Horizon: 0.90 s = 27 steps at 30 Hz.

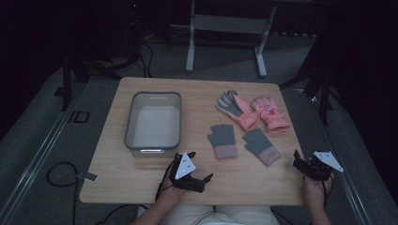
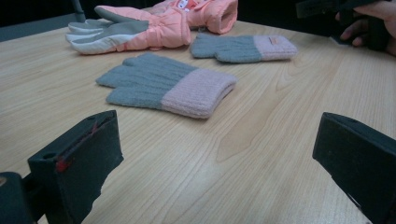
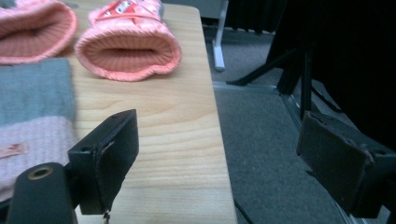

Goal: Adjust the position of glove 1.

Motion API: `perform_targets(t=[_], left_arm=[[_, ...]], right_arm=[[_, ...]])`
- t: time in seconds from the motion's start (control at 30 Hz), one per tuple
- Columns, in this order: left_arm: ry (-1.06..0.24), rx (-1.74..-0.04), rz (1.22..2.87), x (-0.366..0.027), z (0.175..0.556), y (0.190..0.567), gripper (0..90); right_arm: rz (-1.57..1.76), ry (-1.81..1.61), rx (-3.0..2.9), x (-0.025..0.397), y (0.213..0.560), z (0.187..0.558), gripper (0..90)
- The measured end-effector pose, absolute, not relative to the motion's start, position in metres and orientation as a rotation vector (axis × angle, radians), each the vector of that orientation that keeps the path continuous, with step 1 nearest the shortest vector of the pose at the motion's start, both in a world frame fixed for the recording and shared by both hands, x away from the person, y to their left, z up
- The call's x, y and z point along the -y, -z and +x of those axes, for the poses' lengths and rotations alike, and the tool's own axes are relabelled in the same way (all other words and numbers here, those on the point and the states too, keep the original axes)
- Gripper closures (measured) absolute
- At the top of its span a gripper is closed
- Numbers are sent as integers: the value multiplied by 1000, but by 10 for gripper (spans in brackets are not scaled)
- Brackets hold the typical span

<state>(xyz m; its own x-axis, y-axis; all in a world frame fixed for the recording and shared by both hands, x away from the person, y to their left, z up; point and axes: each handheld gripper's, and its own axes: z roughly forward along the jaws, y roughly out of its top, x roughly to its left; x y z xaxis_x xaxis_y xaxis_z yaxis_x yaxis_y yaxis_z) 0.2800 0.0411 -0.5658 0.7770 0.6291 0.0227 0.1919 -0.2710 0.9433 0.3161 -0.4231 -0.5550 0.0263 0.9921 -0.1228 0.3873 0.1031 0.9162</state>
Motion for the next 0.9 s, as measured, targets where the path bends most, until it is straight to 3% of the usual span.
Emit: perform_targets(t=[0.9], left_arm=[[-559,-587,1844,-37,273,566,6]], right_arm=[[1499,-789,-1614,425,556,330,134]])
